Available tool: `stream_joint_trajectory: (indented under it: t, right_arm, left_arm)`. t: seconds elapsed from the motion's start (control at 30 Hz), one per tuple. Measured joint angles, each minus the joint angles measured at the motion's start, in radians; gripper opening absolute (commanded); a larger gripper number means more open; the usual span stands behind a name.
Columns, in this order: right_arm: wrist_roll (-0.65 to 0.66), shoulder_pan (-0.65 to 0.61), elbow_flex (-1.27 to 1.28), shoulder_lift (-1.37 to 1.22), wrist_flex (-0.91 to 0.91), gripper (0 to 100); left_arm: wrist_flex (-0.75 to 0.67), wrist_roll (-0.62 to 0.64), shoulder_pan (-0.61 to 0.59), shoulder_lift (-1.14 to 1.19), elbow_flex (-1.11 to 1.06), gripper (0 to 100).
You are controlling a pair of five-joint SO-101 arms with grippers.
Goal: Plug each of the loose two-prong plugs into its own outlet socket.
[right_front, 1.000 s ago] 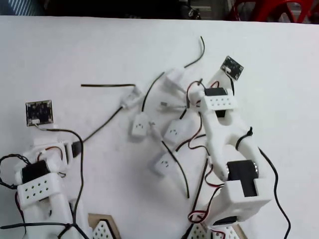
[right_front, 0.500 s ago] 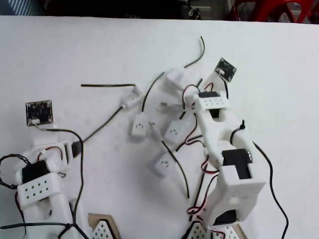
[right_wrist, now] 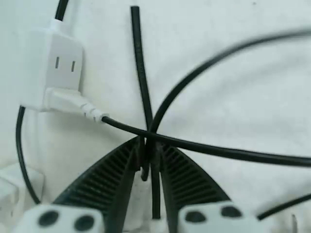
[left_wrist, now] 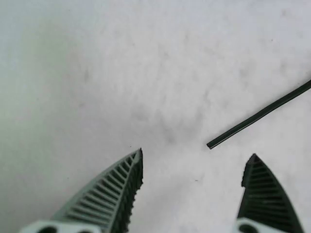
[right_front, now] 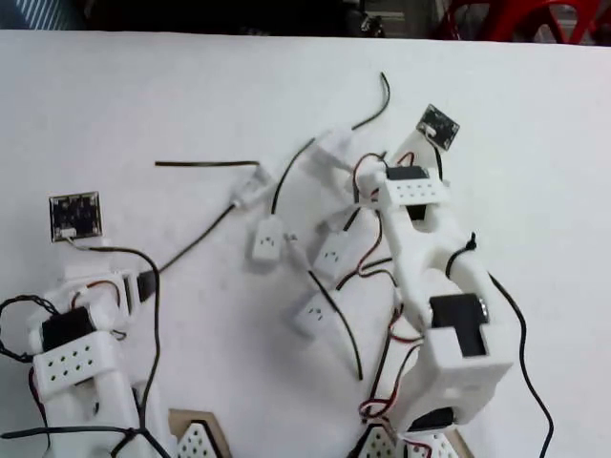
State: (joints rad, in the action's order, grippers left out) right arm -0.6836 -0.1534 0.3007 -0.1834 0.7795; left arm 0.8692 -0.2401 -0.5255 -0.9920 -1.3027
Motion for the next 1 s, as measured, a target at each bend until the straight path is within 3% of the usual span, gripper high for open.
stream_joint_trajectory:
  t: [0.27,0.57,1.0]
  right_arm:
    - [0.192,0.003,0.000,0.272,0.176,1.7]
    - [0.562,0.127,0.000,0.505,0.381,1.7]
    - [0.962,0.270,0.000,0.565,0.707,1.7]
  left_arm:
    - [0.000,0.000,0.000,0.000,0.000,32]
    - [0.000,0.000,0.000,0.000,0.000,32]
    - [0.000,0.000,0.000,0.000,0.000,32]
